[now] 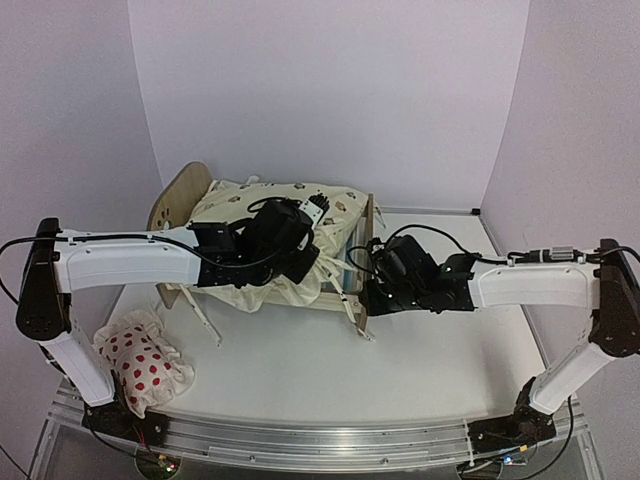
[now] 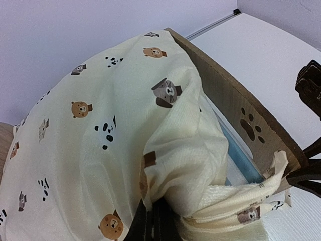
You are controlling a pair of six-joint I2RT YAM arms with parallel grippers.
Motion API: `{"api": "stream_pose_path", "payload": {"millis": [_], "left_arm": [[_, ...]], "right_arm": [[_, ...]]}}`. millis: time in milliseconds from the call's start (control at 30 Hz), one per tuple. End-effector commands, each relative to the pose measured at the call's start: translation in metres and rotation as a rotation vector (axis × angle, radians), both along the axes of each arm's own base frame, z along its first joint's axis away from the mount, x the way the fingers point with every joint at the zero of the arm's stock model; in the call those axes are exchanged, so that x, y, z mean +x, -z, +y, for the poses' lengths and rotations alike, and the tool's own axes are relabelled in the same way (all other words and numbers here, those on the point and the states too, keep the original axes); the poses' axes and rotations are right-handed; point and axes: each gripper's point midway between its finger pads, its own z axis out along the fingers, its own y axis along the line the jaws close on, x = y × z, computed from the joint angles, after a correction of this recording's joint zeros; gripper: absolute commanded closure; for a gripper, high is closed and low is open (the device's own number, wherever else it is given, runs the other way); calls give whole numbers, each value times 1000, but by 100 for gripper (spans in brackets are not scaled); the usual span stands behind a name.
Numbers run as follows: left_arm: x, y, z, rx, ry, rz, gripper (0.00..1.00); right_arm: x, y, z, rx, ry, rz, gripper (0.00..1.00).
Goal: Set up the pet bed
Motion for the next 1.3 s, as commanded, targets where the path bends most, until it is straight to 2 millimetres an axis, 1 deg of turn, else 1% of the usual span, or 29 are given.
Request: {"api": "stream_pose_path", "payload": {"millis": [0, 33, 167, 233, 367, 533, 567, 633, 667, 733, 800, 867, 900, 933, 1000, 1033, 1067, 1133, 1267], "left_arm": [[3, -12, 9, -22, -22, -11, 100], [2, -12, 8, -27, -20, -8, 100], [-1, -9, 3, -50, -4, 29, 91], [-4, -7, 0, -66, 5, 54, 84], [-11, -4, -1, -94, 18, 106, 67], [-20, -4, 9, -123, 5, 154, 51], [-23, -6, 12, -131, 3, 161, 48], [-29, -11, 18, -156, 5, 179, 37], [-33, -13, 20, -170, 11, 190, 35], [-43, -17, 24, -205, 33, 219, 33], [-55, -14, 27, -235, 62, 264, 32], [-67, -18, 33, -277, 94, 289, 31], [-74, -15, 36, -289, 111, 306, 31], [-79, -18, 39, -312, 129, 309, 32], [-93, -13, 42, -343, 182, 340, 33], [-99, -7, 44, -352, 202, 351, 34], [-103, -6, 45, -373, 223, 351, 35], [-111, 8, 48, -381, 252, 366, 37], [-123, 33, 44, -426, 321, 382, 43]], "right_arm": [[4, -11, 3, -10, -20, -56, 97], [4, -14, 3, -13, -17, -67, 100], [3, -25, 4, -28, -14, -114, 100], [3, -31, 6, -39, -13, -138, 100], [4, -39, 7, -49, -6, -165, 100], [5, -47, 8, -57, 7, -191, 100], [5, -50, 8, -57, 10, -199, 100], [5, -55, 9, -57, 8, -211, 100], [5, -58, 10, -55, 7, -217, 100], [5, -62, 12, -55, 3, -226, 100], [5, -67, 13, -56, 2, -236, 100], [5, -69, 14, -60, 2, -241, 100], [5, -71, 15, -61, 3, -244, 100], [5, -72, 15, -62, 4, -247, 100], [6, -74, 16, -64, 7, -253, 100], [6, -76, 16, -62, 9, -257, 100], [6, -77, 16, -62, 11, -261, 100], [6, -81, 16, -59, 15, -268, 100], [6, -89, 17, -56, 18, -282, 100]]}}
